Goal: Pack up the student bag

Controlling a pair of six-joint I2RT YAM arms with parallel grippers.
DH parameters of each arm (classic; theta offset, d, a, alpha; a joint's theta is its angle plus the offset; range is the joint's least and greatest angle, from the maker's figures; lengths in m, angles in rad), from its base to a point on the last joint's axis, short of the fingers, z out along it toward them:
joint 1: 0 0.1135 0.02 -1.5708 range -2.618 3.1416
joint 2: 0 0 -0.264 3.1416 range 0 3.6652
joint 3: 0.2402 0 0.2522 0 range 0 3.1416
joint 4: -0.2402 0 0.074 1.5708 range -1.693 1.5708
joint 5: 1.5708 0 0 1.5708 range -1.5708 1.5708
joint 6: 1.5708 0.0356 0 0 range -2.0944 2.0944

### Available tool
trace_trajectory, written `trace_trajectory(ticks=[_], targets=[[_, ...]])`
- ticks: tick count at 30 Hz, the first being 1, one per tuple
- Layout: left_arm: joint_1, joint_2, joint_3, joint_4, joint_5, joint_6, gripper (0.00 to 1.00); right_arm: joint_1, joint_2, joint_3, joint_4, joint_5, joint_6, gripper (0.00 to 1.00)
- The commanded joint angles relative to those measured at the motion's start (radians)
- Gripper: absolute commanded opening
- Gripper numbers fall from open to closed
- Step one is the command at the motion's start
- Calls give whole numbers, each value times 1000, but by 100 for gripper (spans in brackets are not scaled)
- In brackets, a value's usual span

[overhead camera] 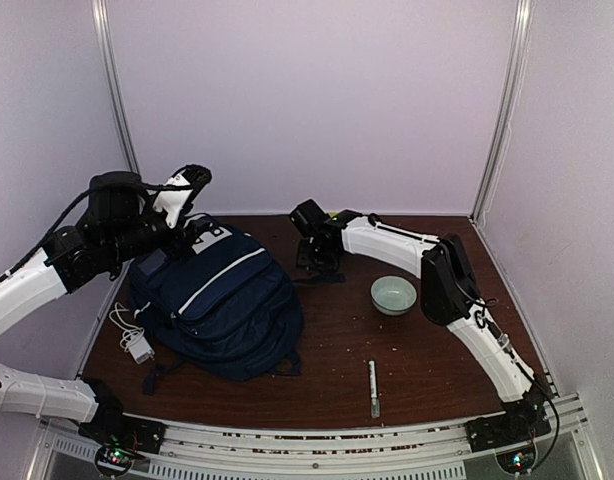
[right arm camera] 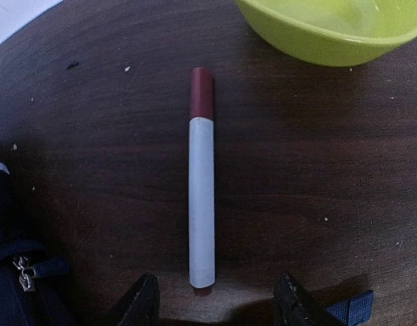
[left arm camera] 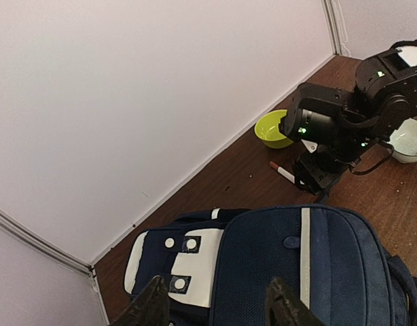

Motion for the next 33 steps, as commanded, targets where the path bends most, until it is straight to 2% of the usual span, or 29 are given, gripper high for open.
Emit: trace_trajectory(ticks=[1,8,16,22,29,33], targets=[[9,-3,14,26,8,6,51,-33,-41,-15,31,-54,158,57],[9,-12,14,27,8,6,52,-90,-35,-39,116,-119,306,43],[10,-13,9,31,7,9,52,-69,-29,-28,128,-74,333,42],[10,-21,6,34,7,11,52,-39,-35,-66,179,-107,426,39],[10,-50,-5,38,8,12,53,-40,-35,-66,164,-71,529,39],[10,-68,-11,44,6,14,53,-23,-36,-62,142,-34,574,36]])
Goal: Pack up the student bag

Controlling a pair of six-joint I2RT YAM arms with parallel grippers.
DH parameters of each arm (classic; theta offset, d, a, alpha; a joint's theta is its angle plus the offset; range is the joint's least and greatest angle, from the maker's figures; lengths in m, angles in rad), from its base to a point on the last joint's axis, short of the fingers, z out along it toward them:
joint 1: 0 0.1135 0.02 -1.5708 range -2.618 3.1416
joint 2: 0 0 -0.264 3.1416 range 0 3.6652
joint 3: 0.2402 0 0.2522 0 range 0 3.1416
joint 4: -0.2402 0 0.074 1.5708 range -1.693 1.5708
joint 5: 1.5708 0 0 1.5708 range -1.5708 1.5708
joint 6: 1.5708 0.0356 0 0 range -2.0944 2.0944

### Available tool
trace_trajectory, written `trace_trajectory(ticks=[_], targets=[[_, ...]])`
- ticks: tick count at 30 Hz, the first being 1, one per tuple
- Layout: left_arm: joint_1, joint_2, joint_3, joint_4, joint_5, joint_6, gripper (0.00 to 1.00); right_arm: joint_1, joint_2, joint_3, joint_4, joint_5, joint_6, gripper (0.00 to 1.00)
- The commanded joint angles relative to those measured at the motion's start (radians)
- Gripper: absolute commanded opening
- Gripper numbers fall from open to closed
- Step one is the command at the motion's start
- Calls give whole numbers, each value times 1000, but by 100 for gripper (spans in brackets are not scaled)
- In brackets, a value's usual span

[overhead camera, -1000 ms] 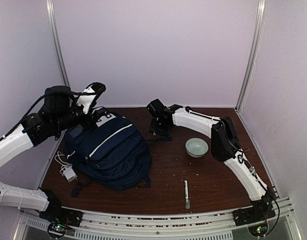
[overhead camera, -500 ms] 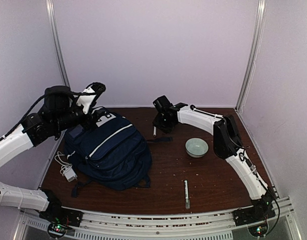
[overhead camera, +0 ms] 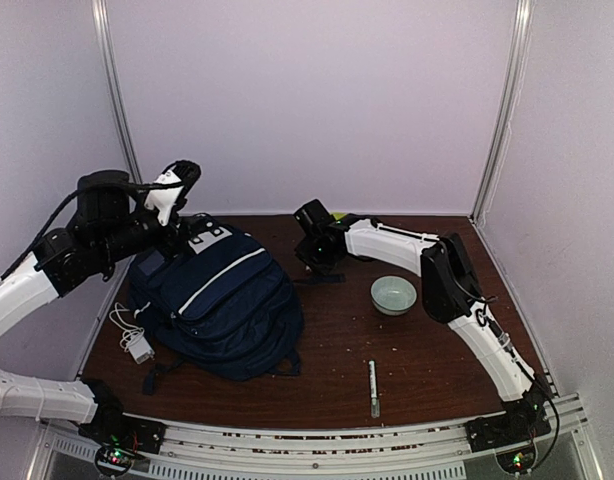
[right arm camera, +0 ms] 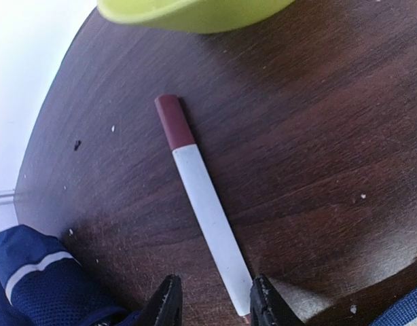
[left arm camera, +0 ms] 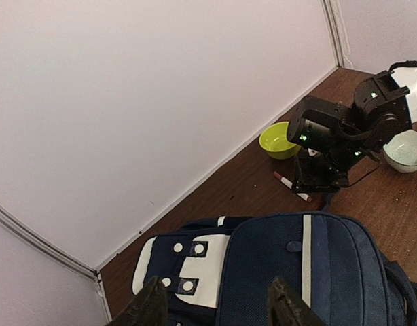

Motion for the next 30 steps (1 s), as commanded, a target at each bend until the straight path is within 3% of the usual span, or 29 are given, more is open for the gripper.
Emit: trace_trajectory(ticks=[1,8,18,26,30], targets=[[10,-26,-11,43,5,12,53,10,-37,-2,-16,63,62,35],[10,-63,-14,45,8,10,53,11,-34,3,-25,74,78,25],[9,-46,-14,81,118,-65,54,1,-27,9,-30,52,119,28],[8,246,160,145,414,-319,49,-50,-13,-56,127,-221,93,26],[6,450,305,122,437,-424,47,-59,-96,-183,178,-241,19,26]])
